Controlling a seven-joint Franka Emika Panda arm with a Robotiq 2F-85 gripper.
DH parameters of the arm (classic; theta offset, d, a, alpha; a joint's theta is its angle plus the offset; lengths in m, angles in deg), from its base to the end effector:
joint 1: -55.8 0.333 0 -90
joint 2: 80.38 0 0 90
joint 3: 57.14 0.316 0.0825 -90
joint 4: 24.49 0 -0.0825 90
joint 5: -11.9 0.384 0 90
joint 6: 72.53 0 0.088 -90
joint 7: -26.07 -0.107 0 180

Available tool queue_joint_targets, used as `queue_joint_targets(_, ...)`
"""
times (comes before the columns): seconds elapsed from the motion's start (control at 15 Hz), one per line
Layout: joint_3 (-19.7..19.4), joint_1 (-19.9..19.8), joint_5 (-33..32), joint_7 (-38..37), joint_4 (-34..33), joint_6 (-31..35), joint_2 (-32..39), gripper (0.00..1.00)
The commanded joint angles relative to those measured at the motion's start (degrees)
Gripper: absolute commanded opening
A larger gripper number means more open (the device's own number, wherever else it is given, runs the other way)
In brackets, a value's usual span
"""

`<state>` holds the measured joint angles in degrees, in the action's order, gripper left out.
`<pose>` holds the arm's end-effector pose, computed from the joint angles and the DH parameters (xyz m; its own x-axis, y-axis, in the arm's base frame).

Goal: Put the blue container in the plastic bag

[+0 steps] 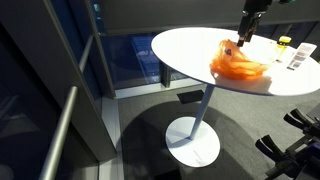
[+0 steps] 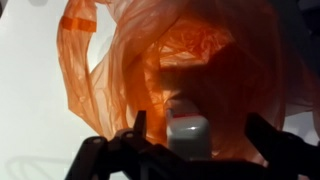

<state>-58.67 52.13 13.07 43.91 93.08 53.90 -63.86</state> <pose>0.5728 -0.0512 0.2869 0.9702 0.2078 -0.1246 0.2033 -0.9780 -0.0475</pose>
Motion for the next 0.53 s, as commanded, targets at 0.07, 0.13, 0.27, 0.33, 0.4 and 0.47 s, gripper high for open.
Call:
queue_joint_targets(0.07,-1.9,-0.4,-1.7,-8.2,1.1,-6.2,-5.8,1.0)
queue_joint_targets(0.13,-2.6,-0.3,-2.4,-10.6,1.5,-6.8,-7.0,1.0)
queue_joint_targets(0.27,-3.7,-0.5,-3.9,-14.2,2.1,-8.8,-9.3,1.0)
queue_joint_targets(0.33,-4.1,-0.6,-4.6,-15.6,2.5,-10.0,-10.6,1.0)
queue_joint_targets(0.4,-4.4,-0.8,-5.3,-17.0,3.0,-11.2,-11.9,1.0)
queue_joint_targets(0.47,-4.7,-0.9,-6.2,-18.2,3.7,-12.3,-13.7,1.0)
